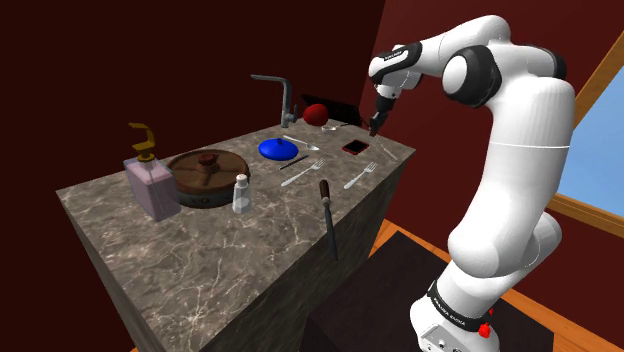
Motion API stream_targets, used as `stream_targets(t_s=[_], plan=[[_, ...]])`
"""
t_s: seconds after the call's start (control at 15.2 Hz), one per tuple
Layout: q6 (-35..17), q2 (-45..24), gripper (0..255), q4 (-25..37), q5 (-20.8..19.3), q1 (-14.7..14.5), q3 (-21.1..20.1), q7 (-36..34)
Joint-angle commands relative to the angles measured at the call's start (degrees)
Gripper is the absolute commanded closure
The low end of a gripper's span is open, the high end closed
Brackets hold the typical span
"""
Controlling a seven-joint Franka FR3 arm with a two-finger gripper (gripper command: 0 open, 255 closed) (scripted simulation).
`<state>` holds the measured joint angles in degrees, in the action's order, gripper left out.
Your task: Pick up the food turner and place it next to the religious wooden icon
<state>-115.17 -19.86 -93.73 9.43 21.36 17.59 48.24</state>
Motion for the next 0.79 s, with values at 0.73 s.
stream_targets(t_s=[0.73], plan=[[-8.5, -3.4, 255, -5.3, 1.6, 0.3, -0.7, 1.4]])
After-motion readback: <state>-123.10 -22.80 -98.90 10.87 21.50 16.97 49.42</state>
